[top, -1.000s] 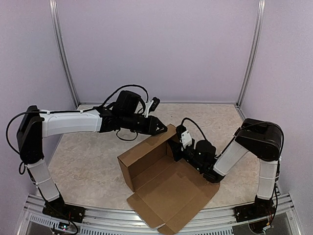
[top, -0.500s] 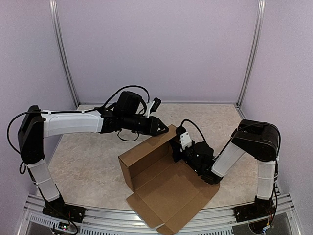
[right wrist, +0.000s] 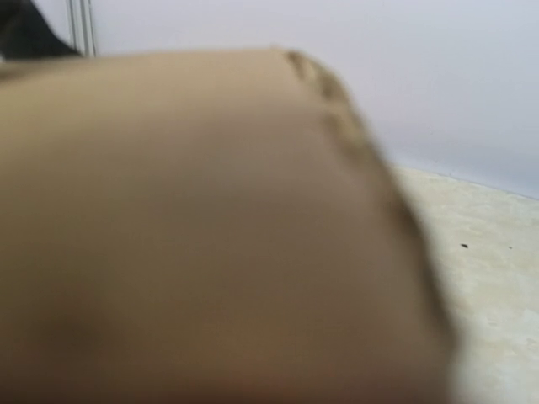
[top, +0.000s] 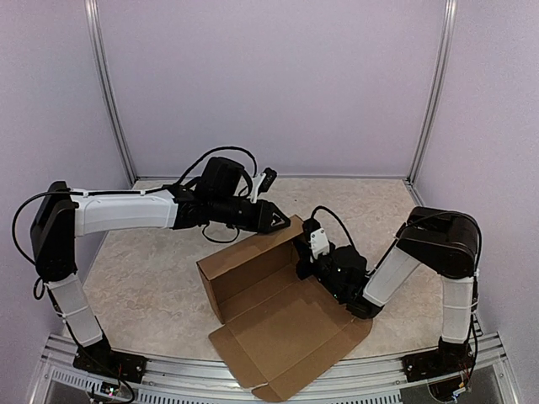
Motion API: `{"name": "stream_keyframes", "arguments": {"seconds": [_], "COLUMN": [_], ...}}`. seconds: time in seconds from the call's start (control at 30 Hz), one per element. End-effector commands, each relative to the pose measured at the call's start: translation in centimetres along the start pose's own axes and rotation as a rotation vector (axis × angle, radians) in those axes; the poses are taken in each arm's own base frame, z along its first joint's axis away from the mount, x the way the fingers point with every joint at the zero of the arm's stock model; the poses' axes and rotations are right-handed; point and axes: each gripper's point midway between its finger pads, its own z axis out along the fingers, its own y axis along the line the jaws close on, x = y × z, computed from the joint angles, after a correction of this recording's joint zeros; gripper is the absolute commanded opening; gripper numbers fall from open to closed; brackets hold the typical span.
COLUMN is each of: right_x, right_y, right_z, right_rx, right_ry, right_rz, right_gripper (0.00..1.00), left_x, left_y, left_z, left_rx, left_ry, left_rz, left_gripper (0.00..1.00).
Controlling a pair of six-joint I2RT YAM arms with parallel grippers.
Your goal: Fold the paper box
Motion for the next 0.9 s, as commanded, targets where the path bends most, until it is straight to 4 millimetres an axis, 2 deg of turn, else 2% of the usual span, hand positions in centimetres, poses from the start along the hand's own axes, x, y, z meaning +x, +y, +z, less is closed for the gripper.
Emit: {"name": "stream_keyframes", "arguments": {"seconds": [0.0,0.07,0.2,0.27,0.4,0.6,0.73,0.87], "right_x": [-0.9,-0.8,-0.8,-0.7,-1.0,-1.5,-1.5,-2.0], "right_y": [1.3,1.6,1.9,2.1,2.5,3.6,3.8,4.1], "right_z": [-0.6,-0.8,-1.2,-1.4,-1.7,-2.1,-2.1,-1.9], "right_rx": [-0.049,-0.069,-0.097,-0.11,-0.143,-0.212,-0.224,-0.242], "right_ry": [-0.065,-0.064,-0.058,-0.055,-0.06,-0.076,-0.085,-0.099], "right_rz": [-0.001,-0.008,-0.02,-0.029,-0.035,-0.033,-0.025,-0.02], "right_gripper": [0.0,0.0,0.0,0.0,0.0,0.0,0.0,0.0], "left_x": [0.6,0.2,-1.0,-2.3,-2.7,-1.3,0.9,2.7], "left_y": [2.3,3.8,5.4,5.0,5.2,5.6,6.4,6.2], "left_z": [-0.9,-2.1,-5.2,-6.8,-8.0,-5.6,-3.3,-1.4], "left_rx": [-0.067,-0.08,-0.095,-0.076,-0.057,0.031,0.061,0.083], "left_ry": [0.002,-0.025,-0.102,-0.165,-0.204,-0.163,-0.106,-0.053], "left_rz": [-0.011,-0.028,-0.03,-0.006,-0.021,-0.102,-0.15,-0.164], "left_gripper": [0.39,0.42,0.48,0.5,0.5,0.4,0.31,0.19]}}
